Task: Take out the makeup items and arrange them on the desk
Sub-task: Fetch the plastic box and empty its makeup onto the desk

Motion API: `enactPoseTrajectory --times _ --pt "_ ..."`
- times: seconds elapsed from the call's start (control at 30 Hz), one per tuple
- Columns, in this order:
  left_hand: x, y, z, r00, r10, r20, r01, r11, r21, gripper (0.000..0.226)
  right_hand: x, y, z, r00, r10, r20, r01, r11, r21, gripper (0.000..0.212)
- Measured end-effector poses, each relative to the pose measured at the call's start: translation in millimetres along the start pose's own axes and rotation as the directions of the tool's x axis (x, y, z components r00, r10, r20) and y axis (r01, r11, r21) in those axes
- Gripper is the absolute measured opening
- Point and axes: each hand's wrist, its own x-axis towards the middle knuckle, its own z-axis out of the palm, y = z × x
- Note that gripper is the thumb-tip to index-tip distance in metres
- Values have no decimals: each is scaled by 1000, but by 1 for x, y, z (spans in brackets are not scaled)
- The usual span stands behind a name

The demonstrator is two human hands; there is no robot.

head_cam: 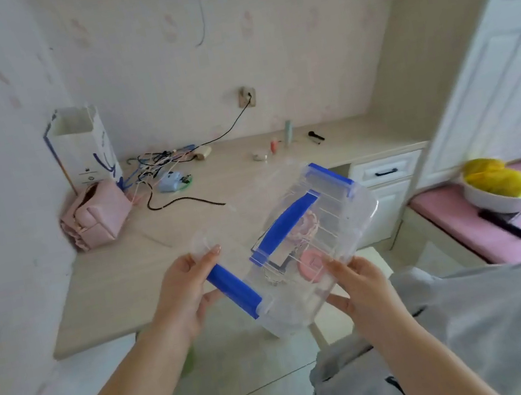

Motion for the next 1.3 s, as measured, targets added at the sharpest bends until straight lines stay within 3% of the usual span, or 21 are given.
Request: enactPoseTrajectory --times 0.13,0.27,0.4,0.63,0.7,0.97,1.07,1.2,1.3 --pt "-16 8 77 982 56 178 -59 998 15 15 -23 -36 -58 986 -90 -143 91 996 0 27" --pt "-38 10 159 950 50 308 -55 998 7 31 -47 -75 -123 951 -187 -245 193 981 1 16" --pt "-67 -10 251 908 39 418 -38 999 -10 20 -72 -106 -204 908 -257 -332 270 963 -7 9" --pt "-129 -73 408 873 -12 487 24 1000 -19 22 -110 -147 -372 859 -231 -457 252 968 -16 43" --pt "-153 -106 468 856 -45 516 45 999 12 20 -125 -157 -439 841 -234 -488 260 966 -17 41" --pt "-186 -183 587 835 -123 537 86 992 94 15 -128 -160 -577 794 -136 -593 196 980 38 39" --pt "-182 -212 635 822 -149 550 117 989 94 15 -115 -159 -626 775 -127 -619 174 985 16 40" --pt "-158 -252 700 809 -208 550 166 978 126 39 -81 -164 -691 752 -126 -647 154 988 -14 38" --pt "-128 -279 749 803 -227 551 185 974 132 34 -45 -170 -733 746 -130 -653 151 988 -25 38"
